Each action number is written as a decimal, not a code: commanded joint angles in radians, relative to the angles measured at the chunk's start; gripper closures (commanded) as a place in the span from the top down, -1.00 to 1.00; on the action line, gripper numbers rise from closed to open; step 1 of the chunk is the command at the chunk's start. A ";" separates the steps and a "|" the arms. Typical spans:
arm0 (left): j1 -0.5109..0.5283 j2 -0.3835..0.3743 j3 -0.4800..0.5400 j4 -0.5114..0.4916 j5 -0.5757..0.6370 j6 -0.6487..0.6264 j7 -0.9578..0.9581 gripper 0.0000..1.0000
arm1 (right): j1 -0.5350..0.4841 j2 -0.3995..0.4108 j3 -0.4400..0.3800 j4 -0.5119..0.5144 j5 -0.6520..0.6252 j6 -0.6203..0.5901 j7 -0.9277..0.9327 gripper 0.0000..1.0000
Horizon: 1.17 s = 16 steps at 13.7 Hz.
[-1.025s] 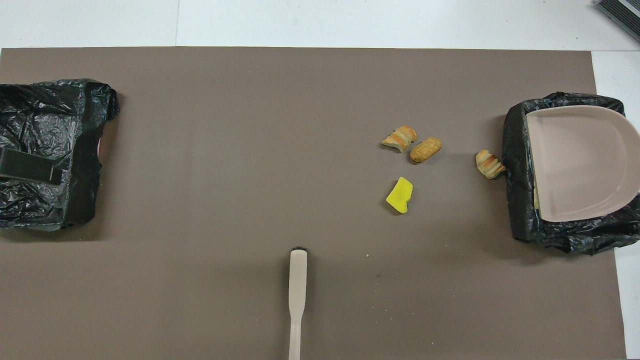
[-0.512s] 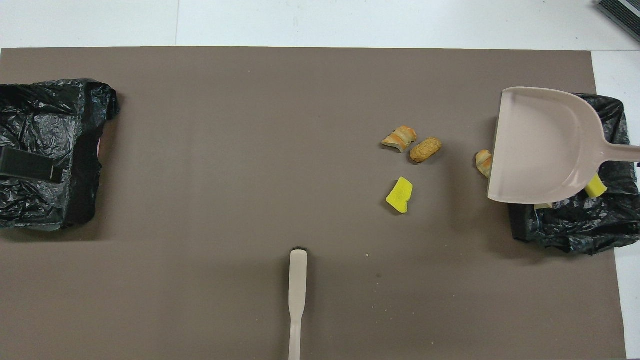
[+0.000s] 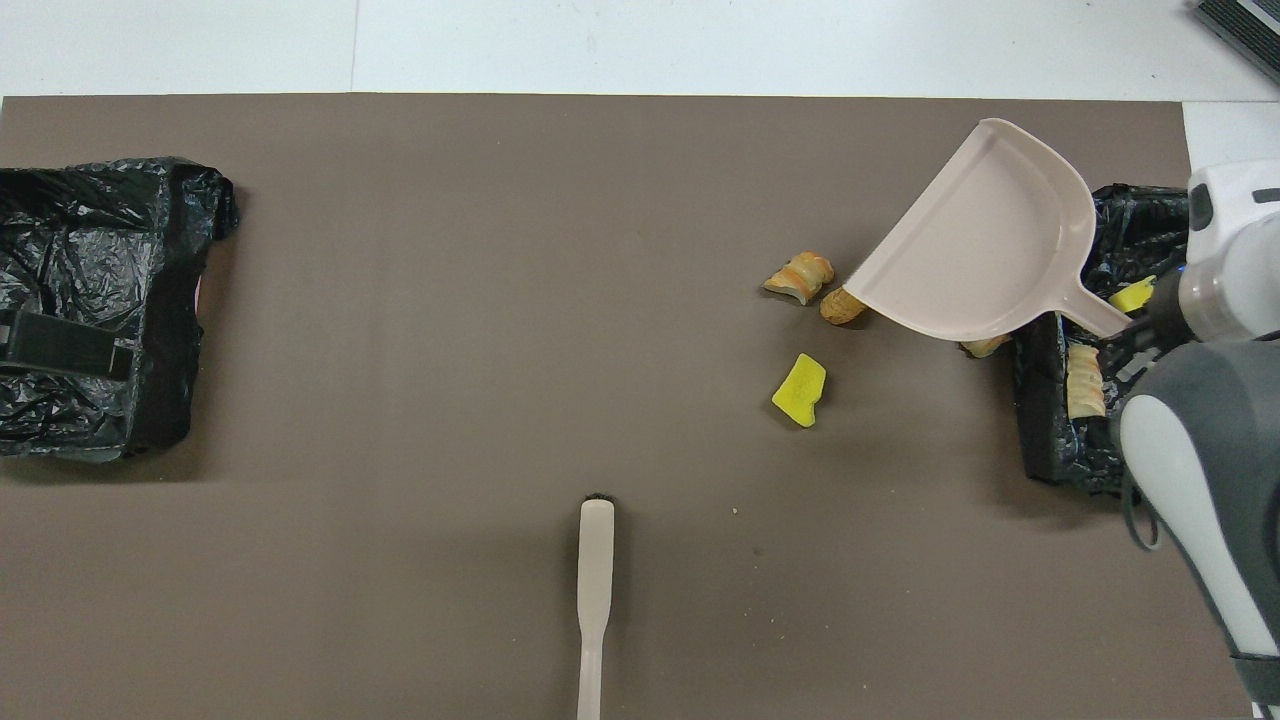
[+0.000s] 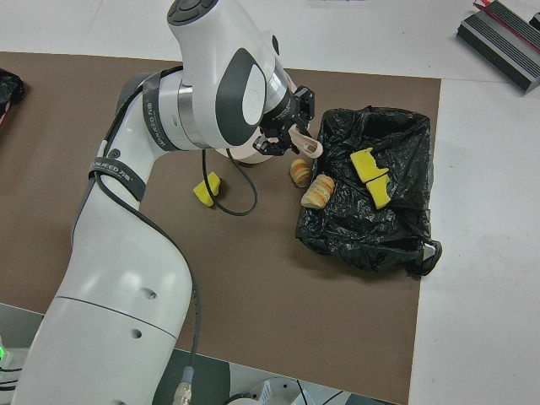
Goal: Sweep and dump trash in bin
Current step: 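Bring the empty dustpan back to the table center with the right gripper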
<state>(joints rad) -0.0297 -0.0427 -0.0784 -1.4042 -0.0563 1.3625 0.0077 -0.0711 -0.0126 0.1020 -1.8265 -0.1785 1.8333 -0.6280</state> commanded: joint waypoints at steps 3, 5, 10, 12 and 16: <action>0.001 -0.031 -0.006 -0.041 0.009 0.013 0.000 1.00 | 0.118 0.037 -0.001 -0.014 0.144 0.009 0.422 -1.00; 0.001 -0.031 -0.006 -0.041 0.007 0.013 0.002 1.00 | 0.189 0.078 -0.001 -0.005 0.213 0.033 0.621 -1.00; 0.001 -0.031 -0.009 -0.039 0.007 0.012 0.003 1.00 | 0.405 0.183 -0.001 0.007 0.235 0.231 1.052 -1.00; 0.001 -0.031 -0.011 -0.039 0.007 0.015 0.000 1.00 | 0.462 0.244 -0.001 0.030 0.243 0.305 1.151 -1.00; 0.004 -0.029 -0.011 -0.044 0.006 0.041 0.017 1.00 | 0.557 0.382 0.001 0.088 0.246 0.430 1.255 -1.00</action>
<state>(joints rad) -0.0302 -0.0443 -0.0866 -1.4081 -0.0563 1.3666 0.0092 0.4536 0.2844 0.1077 -1.8057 0.0405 2.2187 0.5797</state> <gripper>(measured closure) 0.000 0.687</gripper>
